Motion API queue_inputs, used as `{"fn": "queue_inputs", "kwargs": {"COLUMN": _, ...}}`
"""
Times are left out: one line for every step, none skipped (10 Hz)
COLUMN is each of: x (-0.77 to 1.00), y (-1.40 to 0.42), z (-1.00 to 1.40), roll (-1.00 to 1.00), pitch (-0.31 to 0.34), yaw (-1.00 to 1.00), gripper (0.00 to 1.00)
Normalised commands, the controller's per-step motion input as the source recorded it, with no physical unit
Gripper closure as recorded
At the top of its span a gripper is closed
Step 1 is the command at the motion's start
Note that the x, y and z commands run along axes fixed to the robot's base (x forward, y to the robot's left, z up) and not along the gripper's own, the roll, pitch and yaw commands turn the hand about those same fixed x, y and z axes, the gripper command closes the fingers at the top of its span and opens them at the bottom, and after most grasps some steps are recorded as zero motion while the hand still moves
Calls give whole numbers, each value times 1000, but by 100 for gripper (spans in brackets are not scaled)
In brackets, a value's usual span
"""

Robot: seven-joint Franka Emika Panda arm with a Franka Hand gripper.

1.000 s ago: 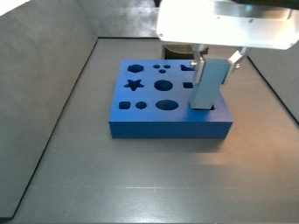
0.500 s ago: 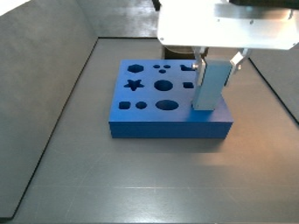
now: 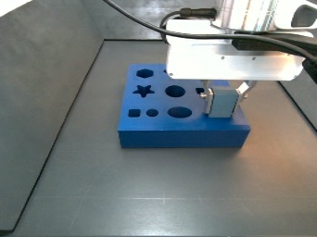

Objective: Insert the rectangle object.

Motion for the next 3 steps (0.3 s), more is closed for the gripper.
{"fn": "queue_inputs", "kwargs": {"x": 0, "y": 0, "z": -326, "roll": -106, "pitch": -61, "yaw": 0, "gripper": 100}}
{"fn": "queue_inputs", "kwargs": {"x": 0, "y": 0, "z": -103, "roll": -90, "pitch": -21, "yaw": 0, "gripper": 100}}
{"fn": "queue_inputs", "kwargs": {"x": 0, "y": 0, "z": 0, "roll": 0, "pitch": 0, "yaw": 0, "gripper": 100}}
